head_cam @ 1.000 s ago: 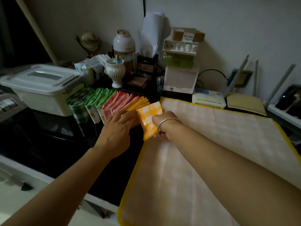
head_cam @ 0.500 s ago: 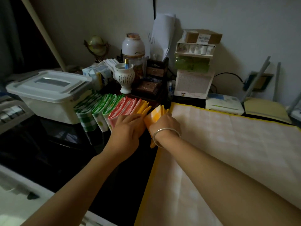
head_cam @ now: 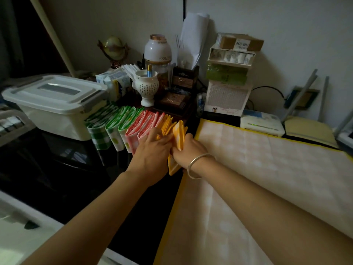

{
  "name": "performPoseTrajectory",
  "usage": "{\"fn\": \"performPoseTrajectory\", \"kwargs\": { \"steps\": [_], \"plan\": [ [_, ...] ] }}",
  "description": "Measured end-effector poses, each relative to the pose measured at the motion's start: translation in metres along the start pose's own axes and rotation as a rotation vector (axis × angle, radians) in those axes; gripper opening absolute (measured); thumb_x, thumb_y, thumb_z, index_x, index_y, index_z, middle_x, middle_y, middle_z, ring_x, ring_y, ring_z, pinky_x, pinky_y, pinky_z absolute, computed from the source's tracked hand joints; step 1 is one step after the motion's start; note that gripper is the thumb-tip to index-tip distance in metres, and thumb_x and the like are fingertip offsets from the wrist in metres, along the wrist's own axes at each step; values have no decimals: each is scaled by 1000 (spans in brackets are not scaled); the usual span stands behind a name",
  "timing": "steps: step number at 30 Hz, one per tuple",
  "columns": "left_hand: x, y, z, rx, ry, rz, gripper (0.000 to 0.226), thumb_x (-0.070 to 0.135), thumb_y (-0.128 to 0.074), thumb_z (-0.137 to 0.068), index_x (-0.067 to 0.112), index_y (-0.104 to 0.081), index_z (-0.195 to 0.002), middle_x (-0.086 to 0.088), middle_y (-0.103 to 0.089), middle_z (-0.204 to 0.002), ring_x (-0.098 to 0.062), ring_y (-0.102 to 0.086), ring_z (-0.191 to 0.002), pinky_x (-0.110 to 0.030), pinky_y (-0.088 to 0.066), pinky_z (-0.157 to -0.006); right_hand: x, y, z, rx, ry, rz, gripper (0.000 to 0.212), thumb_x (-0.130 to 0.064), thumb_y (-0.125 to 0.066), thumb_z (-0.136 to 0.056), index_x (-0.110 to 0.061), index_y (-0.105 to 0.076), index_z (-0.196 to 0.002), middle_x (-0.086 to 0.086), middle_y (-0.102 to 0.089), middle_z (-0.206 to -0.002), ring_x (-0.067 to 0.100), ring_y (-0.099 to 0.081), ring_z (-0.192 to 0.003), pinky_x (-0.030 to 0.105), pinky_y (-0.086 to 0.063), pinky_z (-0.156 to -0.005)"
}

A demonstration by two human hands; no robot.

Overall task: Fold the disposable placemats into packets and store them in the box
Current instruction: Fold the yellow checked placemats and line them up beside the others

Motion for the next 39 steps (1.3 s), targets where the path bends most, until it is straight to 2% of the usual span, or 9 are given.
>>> {"fn": "performPoseTrajectory", "kwargs": {
  "steps": [4,9,15,17,20,25,30,35,39],
  "plan": [
    [-3,6,6,36,-17,88,42,11,-47,-87,11,-65,-125,0,-58,-137,-30,-39,-125,-42,-44,-98,3,-3,-5,-171,-57,-208,55,-45,-48,-90,-7,-33,-127,10,-53,-114,32,-60,-96,39,-55,-74],
    [-9,19,16,246,114,483,48,5,-43,-94,9,-50,-141,-4,-42,-151,-16,-41,-132,-35,-42,-104,3,-2,-11,75,-133,-93,52,-39,-54,-87,-5,-45,-126,15,-60,-123,34,-58,-110,34,-45,-82],
    [-28,24,21,370,223,645,51,-3,-44,-85,14,-53,-133,-9,-61,-125,-15,-65,-102,-29,-53,-77,-21,-8,-35,86,-151,-85,63,-48,-59,-87,-7,-46,-133,13,-59,-127,32,-57,-115,36,-47,-88],
    [-35,25,25,387,240,610,55,-12,-44,-85,16,-54,-131,-11,-66,-109,-14,-66,-92,-29,-53,-71,-17,-14,-37,84,-101,-259,51,-55,-49,-91,-10,-57,-114,9,-64,-114,31,-59,-108,33,-43,-83],
    [-35,21,28,393,214,548,51,-12,-45,-87,11,-55,-131,-6,-65,-117,-11,-64,-107,-36,-58,-80,-5,-30,-34,25,-98,-485,51,-61,-37,-94,-16,-54,-109,-1,-58,-97,24,-59,-100,28,-39,-78],
    [-28,15,31,412,221,535,42,-1,-48,-91,13,-55,-130,-2,-63,-123,-17,-62,-108,-39,-56,-84,-3,-46,-41,49,-123,-717,71,-74,-47,-77,-20,-49,-123,2,-64,-112,27,-63,-101,49,-53,-89],
    [-21,12,37,361,217,477,50,-5,-52,-85,20,-54,-127,2,-60,-123,-14,-58,-93,-34,-53,-66,-14,-42,-46,60,-156,-601,56,-61,-45,-90,-20,-50,-127,5,-59,-122,28,-58,-109,30,-41,-83],
    [-17,12,44,356,123,460,54,-11,-49,-79,14,-57,-126,0,-53,-134,-17,-46,-130,-31,-49,-94,-22,-44,-49,33,-116,-670,60,-61,-54,-86,-17,-52,-126,7,-61,-120,29,-59,-109,40,-48,-92],
    [-4,12,47,348,81,389,49,8,-37,-83,15,-57,-126,-1,-58,-133,-17,-42,-136,-36,-35,-111,-16,-47,-46,-19,-174,-874,71,-63,-63,-76,-17,-49,-129,7,-59,-125,29,-59,-110,51,-52,-90]
  ]
}}
Point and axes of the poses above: each hand's wrist, its own z-axis away from the middle knuckle, its own y-axis out of the back of the hand, x = y × z, the point moved 5 cm from there along -z, towards the middle knuckle
